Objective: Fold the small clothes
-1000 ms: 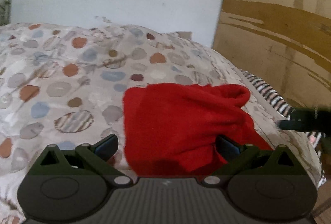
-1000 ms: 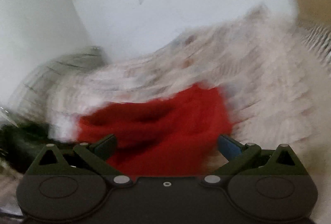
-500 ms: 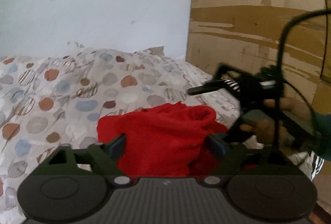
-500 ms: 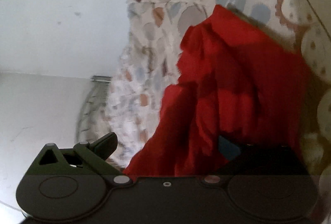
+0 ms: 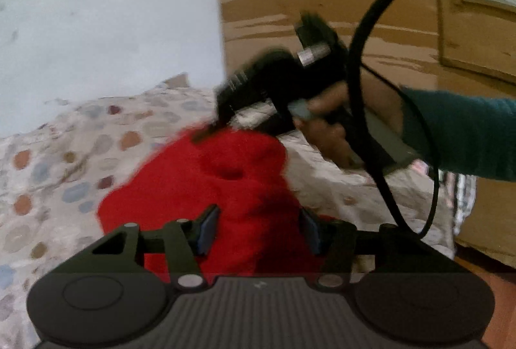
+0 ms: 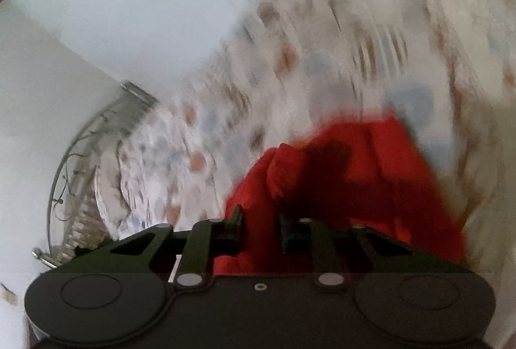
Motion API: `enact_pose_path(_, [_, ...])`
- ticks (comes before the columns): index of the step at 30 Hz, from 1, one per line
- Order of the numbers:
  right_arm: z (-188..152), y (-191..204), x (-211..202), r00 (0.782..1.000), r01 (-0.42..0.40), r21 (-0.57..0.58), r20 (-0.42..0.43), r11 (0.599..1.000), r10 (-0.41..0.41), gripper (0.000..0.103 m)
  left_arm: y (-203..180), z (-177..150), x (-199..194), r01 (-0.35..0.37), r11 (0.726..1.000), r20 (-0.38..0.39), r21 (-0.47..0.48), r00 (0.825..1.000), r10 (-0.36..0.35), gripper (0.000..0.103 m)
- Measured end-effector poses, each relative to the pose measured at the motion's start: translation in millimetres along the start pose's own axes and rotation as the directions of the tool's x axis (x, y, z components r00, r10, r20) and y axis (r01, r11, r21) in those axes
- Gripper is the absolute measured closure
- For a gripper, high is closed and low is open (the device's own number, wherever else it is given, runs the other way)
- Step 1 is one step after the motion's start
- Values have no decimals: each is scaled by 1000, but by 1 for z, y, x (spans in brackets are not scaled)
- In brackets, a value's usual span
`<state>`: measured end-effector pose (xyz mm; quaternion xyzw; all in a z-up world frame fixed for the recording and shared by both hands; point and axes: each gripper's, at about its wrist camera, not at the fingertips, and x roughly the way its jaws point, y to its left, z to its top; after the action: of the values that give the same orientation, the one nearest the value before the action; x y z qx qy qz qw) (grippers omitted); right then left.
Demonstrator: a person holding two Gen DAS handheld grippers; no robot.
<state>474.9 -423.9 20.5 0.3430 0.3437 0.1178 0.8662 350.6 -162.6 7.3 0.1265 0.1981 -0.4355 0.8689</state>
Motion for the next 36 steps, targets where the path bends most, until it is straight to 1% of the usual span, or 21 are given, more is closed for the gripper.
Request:
enact_pose_path(2, [2,5,-22,996,26,-102,91,994,-17,81,-15,4,13,14,999,-17,49,1000,-13,45])
enact_pose_path(4, [1,0,-31,989,92,-166,131,982,-70,81,-25,3,29,39,996,-54,77,998,-35,45])
enact_pose_path(6, [-4,-17,-27,984,159,-179,111,971,-140,81,-34,0,45,73,992,-107,103,992,-62,45])
enact_pose_path(8, [-12,-43,-18,973,227,-155,73,962,-218,81,-44,-6,56,102,984,-139,145,987,-81,45])
enact_pose_path(9, [-14,-53,-13,972,233,-132,63,964,-227,81,-48,-9,58,104,980,-142,169,987,-80,45])
enact_pose_path(11, [-19,-72,-10,979,194,-53,66,980,-190,81,-55,-13,59,92,973,-142,210,988,-63,45])
enact_pose_path(12, [-21,-77,-11,982,175,-25,71,984,-173,79,-57,-15,59,88,972,-138,218,989,-58,45])
enact_pose_path(14, [-24,-78,-8,982,172,-19,78,985,-170,77,-55,-17,56,93,974,-126,207,990,-68,41])
enact_pose_path(17, [-28,-75,-9,980,187,-67,82,980,-181,72,-54,-15,45,67,976,-96,206,994,-48,31])
enact_pose_path(19, [-29,-68,-11,977,201,-90,85,975,-194,64,-57,-15,34,47,977,-74,210,997,-32,18])
enact_pose_path(20, [-29,-66,-12,975,213,-104,89,972,-204,62,-59,-16,28,34,978,-65,206,998,-21,17])
enact_pose_path(22, [-27,-60,-7,965,255,-130,103,958,-242,43,-62,-18,14,7,980,-50,198,999,3,15])
enact_pose_path(24, [-31,-58,-7,955,290,-161,116,943,-274,39,-63,-24,0,-13,984,-39,179,999,20,9])
enact_pose_path(25, [-32,-60,-8,954,293,-162,118,942,-276,39,-63,-26,-5,-22,986,-44,167,999,30,4])
enact_pose_path(26, [-33,-62,-9,953,296,-149,119,944,-280,39,-62,-31,-10,-37,988,-60,149,997,47,3])
enact_pose_path(27, [-34,-63,-10,952,298,-136,121,945,-283,37,-61,-35,-13,-49,990,-75,132,995,59,3])
enact_pose_path(28, [-34,-64,-11,950,303,-131,124,944,-288,32,-58,-42,-18,-62,992,-98,106,993,73,3])
enact_pose_path(31, [-38,-59,-17,937,340,-163,146,926,-318,27,-43,-59,-34,-116,993,-164,8,980,116,3])
enact_pose_path(33, [-40,-52,-24,926,368,-181,163,912,-341,23,-26,-68,-44,-183,980,-207,-83,965,162,2])
enact_pose_path(34, [-42,-47,-29,919,383,-193,177,903,-351,19,-16,-73,-50,-220,965,-227,-139,956,186,1])
enact_pose_path(36, [-45,-35,-41,907,405,-216,218,888,-361,13,4,-77,-62,-288,925,-250,-246,941,226,1])
